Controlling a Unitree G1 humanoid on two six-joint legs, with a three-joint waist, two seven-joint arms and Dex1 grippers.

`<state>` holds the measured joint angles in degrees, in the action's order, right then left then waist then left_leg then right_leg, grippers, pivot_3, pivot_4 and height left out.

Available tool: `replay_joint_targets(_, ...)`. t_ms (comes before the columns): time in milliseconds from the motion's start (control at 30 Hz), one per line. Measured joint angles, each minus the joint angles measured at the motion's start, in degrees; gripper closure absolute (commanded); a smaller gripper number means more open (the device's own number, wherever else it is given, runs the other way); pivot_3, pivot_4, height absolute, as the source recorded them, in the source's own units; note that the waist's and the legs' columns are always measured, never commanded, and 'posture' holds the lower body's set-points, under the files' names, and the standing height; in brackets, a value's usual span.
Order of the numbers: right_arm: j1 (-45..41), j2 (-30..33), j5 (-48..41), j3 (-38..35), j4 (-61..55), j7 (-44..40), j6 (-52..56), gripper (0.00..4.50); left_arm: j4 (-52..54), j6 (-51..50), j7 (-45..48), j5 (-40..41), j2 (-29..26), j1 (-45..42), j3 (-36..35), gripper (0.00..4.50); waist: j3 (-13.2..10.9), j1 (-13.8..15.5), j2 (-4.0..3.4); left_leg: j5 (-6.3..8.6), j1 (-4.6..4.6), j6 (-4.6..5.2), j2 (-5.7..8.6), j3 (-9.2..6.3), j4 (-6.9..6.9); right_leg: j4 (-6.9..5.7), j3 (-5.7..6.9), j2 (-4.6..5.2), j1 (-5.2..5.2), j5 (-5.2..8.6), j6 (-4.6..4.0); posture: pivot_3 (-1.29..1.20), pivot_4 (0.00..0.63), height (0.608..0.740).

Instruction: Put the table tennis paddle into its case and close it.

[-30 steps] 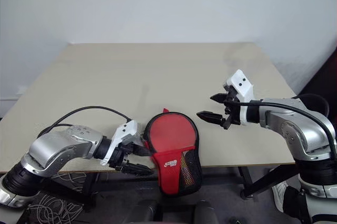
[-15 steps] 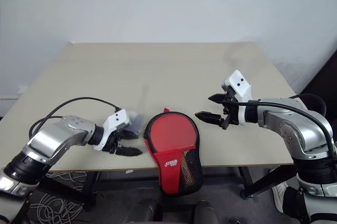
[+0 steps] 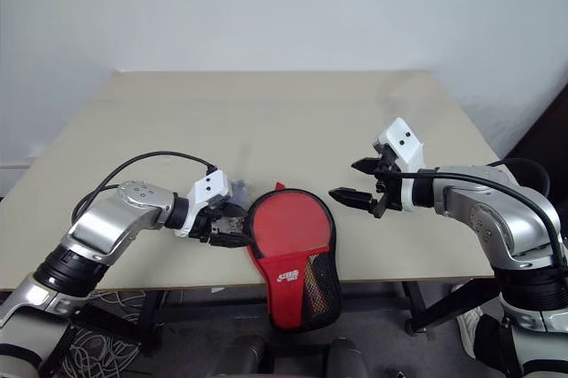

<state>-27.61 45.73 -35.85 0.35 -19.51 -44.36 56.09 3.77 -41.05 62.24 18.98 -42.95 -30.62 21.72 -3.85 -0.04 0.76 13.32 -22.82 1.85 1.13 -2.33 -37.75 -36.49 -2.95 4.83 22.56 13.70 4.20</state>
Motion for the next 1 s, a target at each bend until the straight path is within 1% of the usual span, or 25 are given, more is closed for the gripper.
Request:
replay_joint_targets(200,0.0,0.3,-0.2,0.0,-0.2,-1.4,0.4,0.0,0.4,0.1,1.8,1.0,0.1,0.3,-2.7,0.75,0.0,0.0,0.0,0.0,0.01,0.0,-0.02,0.0,0.0,-0.02,0.0,-0.01,0.0,0.0,0.0,0.0,0.0,0.74)
replay_joint_targets(300,0.0,0.6,-0.1,0.0,-0.1,-1.8,0.4,0.0,1.4,0.9,3.6,2.1,-0.2,1.9,-3.9,1.3,0.0,0.0,0.0,0.0,0.02,0.0,-0.01,0.01,-0.01,-0.02,-0.01,-0.01,-0.01,0.0,-0.01,0.0,0.0,0.74)
replay_joint_targets(400,-0.1,0.8,0.1,0.0,0.0,-2.1,0.2,0.0,3.8,0.9,4.4,3.0,0.3,3.4,-4.3,2.38,0.0,0.0,0.0,0.0,0.02,0.0,-0.02,0.0,-0.09,-0.04,0.0,0.0,-0.04,0.01,-0.04,0.0,0.0,0.74)
replay_joint_targets(600,-1.2,1.0,0.6,0.1,1.0,-2.9,-0.5,0.0,9.6,0.2,2.1,4.9,4.7,4.5,-5.2,4.42,0.0,0.0,0.01,0.0,0.09,0.01,-0.01,0.01,-0.14,-0.07,-0.02,0.01,-0.12,0.02,-0.05,0.0,0.0,0.74)
replay_joint_targets(700,-1.7,1.1,1.6,0.2,2.5,-3.4,-1.1,0.0,10.4,1.2,-1.5,4.1,8.3,5.7,-5.0,4.47,0.0,0.0,0.0,-0.01,0.09,0.01,-0.01,0.01,-0.14,-0.1,-0.02,-0.01,-0.1,-0.01,0.0,0.0,0.0,0.74)
replay_joint_targets(867,-4.0,1.1,3.4,0.9,5.3,-4.2,-2.8,0.0,8.8,6.0,-9.9,-1.0,15.8,7.7,-2.9,4.47,0.0,0.0,0.02,-0.01,0.11,0.02,0.03,0.04,-0.15,-0.11,-0.06,0.0,-0.14,-0.02,0.0,0.0,0.0,0.74)
replay_joint_targets(1000,-5.8,0.5,5.0,2.6,8.1,-4.7,-4.3,0.0,5.6,11.7,-12.2,-5.0,17.7,10.0,-0.7,4.47,0.0,0.0,0.01,-0.01,0.12,0.02,0.03,0.08,-0.09,-0.11,-0.11,-0.02,-0.09,-0.07,-0.07,0.0,0.0,0.74)
